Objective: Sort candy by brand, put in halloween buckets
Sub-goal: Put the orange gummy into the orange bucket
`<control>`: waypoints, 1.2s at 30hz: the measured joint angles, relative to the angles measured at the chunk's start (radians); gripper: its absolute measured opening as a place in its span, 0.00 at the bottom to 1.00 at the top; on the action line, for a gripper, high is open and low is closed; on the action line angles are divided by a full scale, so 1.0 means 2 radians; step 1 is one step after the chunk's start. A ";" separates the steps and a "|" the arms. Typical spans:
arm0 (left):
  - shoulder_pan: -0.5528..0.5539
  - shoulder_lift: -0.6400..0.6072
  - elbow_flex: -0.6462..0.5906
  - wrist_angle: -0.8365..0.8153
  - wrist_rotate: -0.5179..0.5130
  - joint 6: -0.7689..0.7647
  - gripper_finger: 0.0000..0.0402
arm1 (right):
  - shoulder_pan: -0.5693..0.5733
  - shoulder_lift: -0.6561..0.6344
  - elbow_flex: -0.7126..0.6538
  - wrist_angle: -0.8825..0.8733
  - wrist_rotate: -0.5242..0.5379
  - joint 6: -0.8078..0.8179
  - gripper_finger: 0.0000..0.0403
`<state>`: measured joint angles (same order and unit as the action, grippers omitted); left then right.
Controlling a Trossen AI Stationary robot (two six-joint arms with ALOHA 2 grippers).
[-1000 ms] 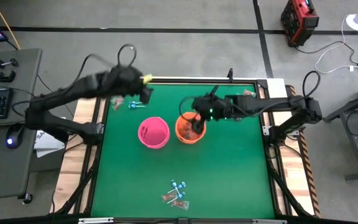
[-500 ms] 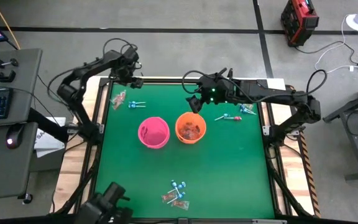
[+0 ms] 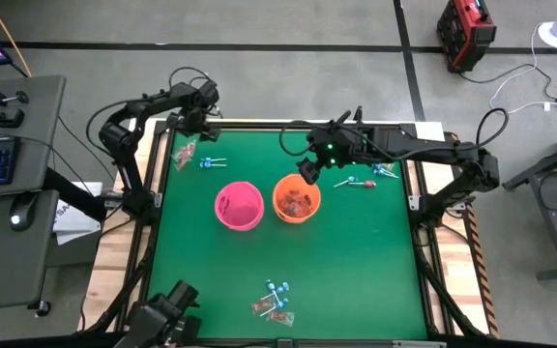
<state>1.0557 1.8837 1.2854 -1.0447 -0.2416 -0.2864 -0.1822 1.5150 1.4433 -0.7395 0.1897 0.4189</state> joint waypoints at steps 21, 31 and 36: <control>-0.008 -0.002 -0.039 0.037 0.052 -0.005 0.05 | 0.015 0.000 0.000 -0.035 0.000 -0.018 0.75; -0.045 -0.148 -0.001 0.070 0.096 -0.013 0.01 | 0.031 -0.035 -0.001 -0.079 0.024 -0.053 0.75; -0.148 -0.246 -0.001 0.103 0.118 -0.052 0.00 | 0.030 -0.076 0.000 -0.089 0.066 -0.053 0.75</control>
<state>0.7599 1.3926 1.2839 -0.8379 -0.0049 -0.3900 -0.1219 1.3632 1.4425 -0.9183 0.3224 0.3126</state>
